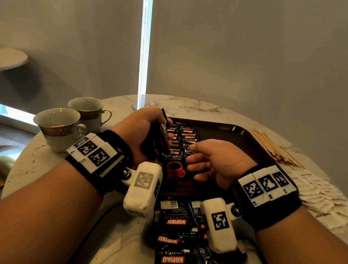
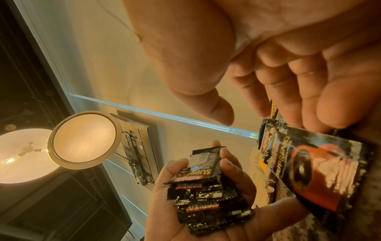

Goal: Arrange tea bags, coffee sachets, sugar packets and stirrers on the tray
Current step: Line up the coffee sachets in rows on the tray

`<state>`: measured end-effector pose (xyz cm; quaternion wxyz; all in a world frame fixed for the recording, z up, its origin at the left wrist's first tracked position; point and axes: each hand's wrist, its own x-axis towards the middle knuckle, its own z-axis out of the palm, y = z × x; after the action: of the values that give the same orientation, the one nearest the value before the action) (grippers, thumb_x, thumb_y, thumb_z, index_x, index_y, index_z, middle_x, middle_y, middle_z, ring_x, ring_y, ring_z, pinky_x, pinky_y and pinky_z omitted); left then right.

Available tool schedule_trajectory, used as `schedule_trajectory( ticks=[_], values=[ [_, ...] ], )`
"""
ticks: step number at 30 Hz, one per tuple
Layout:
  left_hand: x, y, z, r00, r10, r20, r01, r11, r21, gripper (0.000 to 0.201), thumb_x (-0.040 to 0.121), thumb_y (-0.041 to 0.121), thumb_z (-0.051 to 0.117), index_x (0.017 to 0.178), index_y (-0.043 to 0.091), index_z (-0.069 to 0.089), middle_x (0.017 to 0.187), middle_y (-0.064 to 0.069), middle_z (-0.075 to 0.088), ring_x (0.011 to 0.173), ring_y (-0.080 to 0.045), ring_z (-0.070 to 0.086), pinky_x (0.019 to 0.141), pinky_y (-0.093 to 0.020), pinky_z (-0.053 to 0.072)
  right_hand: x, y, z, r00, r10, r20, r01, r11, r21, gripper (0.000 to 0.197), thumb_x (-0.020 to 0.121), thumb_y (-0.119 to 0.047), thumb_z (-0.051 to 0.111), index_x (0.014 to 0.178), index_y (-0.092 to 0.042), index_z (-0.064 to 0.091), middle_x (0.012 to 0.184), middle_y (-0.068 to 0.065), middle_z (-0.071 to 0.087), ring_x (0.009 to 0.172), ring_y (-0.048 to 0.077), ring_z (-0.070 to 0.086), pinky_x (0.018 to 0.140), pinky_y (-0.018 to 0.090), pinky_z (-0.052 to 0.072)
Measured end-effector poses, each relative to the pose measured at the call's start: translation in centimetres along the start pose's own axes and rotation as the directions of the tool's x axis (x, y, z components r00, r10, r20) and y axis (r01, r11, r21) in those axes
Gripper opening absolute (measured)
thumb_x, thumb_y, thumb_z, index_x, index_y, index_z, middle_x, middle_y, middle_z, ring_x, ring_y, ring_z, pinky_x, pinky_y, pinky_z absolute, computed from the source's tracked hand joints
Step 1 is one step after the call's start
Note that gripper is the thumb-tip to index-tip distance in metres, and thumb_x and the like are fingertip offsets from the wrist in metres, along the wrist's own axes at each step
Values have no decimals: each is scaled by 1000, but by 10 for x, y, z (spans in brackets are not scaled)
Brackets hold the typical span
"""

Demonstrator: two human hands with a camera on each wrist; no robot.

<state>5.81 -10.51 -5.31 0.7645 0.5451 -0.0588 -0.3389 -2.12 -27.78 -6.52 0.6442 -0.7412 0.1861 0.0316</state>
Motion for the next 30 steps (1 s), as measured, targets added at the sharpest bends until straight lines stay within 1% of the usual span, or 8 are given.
schedule_trajectory(
  ticks=[3,9,14,18,21,26,28,30],
  values=[
    [-1,0,0,1000,-1,1,1,1000,8,27,85,21,45,109,13,56,79,-8,55,68,-22,54,66,-37,51,0,0,-1,1000,5,1,-5,1000,3,18,96,-22,63,108,-10,59,87,9,63,67,18,61,53,30,52],
    [-1,0,0,1000,4,4,-4,1000,16,26,86,21,45,108,13,56,80,-8,54,69,-22,54,73,-40,48,1,0,0,1000,1,-9,-1,1000,-3,13,95,-21,63,102,-11,59,88,9,63,70,19,61,55,31,52],
    [-1,1,-2,1000,5,-6,-5,1000,21,27,84,21,47,108,13,58,80,-8,56,70,-22,55,75,-42,49,0,0,-1,1000,1,-5,-1,1000,13,17,95,-22,63,107,-10,59,87,9,64,69,18,62,55,31,52],
    [-2,3,-4,1000,1,-19,0,1000,14,30,82,21,48,108,13,60,81,-9,57,71,-23,56,76,-42,50,-1,-1,-3,1000,-16,3,16,999,30,18,95,-22,63,108,-10,60,80,6,66,65,17,63,53,29,51],
    [-3,5,-6,1000,-3,-21,4,1000,15,32,81,22,48,110,14,60,84,-9,57,73,-23,56,73,-41,52,-5,-4,-3,999,-43,7,42,997,58,15,97,-21,60,106,-9,60,75,5,64,64,18,61,52,29,49],
    [-5,6,-5,998,64,18,-63,997,-47,50,65,19,55,115,14,61,93,-12,59,74,-25,59,69,-40,53,-10,-8,-7,993,-120,1,119,984,131,21,98,-18,57,115,-5,60,84,8,62,69,20,59,58,31,48],
    [-5,5,-3,994,101,41,-97,991,-92,54,64,17,55,117,14,61,98,-16,60,73,-27,62,69,-41,55,-10,-10,-9,985,-170,-2,168,971,170,19,98,-15,58,115,-6,62,89,10,65,70,19,60,63,36,51],
    [-5,4,-2,992,107,64,-98,987,-127,58,66,15,54,123,11,60,105,-21,62,75,-30,65,72,-44,56,-11,-11,-11,976,-219,-9,217,960,176,17,98,-12,58,112,-8,65,93,11,67,70,17,62,61,34,52]
  ],
)
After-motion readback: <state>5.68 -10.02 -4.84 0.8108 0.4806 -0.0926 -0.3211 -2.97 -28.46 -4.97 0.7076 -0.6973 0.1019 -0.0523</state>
